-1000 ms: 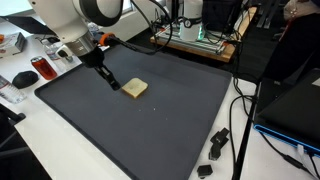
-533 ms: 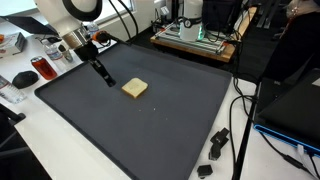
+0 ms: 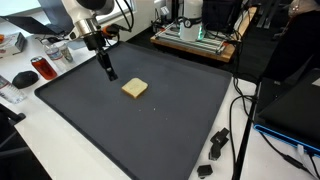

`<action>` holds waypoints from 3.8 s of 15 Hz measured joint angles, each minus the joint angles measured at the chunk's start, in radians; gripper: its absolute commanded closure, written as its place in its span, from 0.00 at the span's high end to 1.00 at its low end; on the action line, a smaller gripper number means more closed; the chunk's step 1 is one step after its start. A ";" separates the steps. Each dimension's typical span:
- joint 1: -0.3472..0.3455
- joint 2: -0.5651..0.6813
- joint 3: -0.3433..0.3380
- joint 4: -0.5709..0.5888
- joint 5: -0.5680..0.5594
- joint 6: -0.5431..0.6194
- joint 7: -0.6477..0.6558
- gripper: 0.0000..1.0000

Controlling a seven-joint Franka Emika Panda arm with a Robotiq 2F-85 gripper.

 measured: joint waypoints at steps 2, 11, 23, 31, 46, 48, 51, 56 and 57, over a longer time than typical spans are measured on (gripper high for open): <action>0.001 -0.057 0.004 -0.085 0.063 0.043 -0.061 0.05; 0.102 -0.267 -0.003 -0.393 0.283 0.325 -0.180 0.05; 0.373 -0.320 -0.061 -0.617 0.048 0.759 0.215 0.05; 0.826 -0.297 -0.506 -0.657 -0.218 0.780 0.451 0.05; 1.595 -0.161 -1.141 -0.334 -0.652 0.164 0.949 0.05; 1.552 -0.161 -1.091 -0.291 -0.707 0.091 1.003 0.05; 1.419 -0.160 -0.962 -0.222 -0.727 -0.012 1.022 0.05; 1.085 -0.157 -0.674 -0.106 -0.728 -0.158 1.016 0.05; 1.011 -0.155 -0.611 -0.085 -0.728 -0.176 1.012 0.05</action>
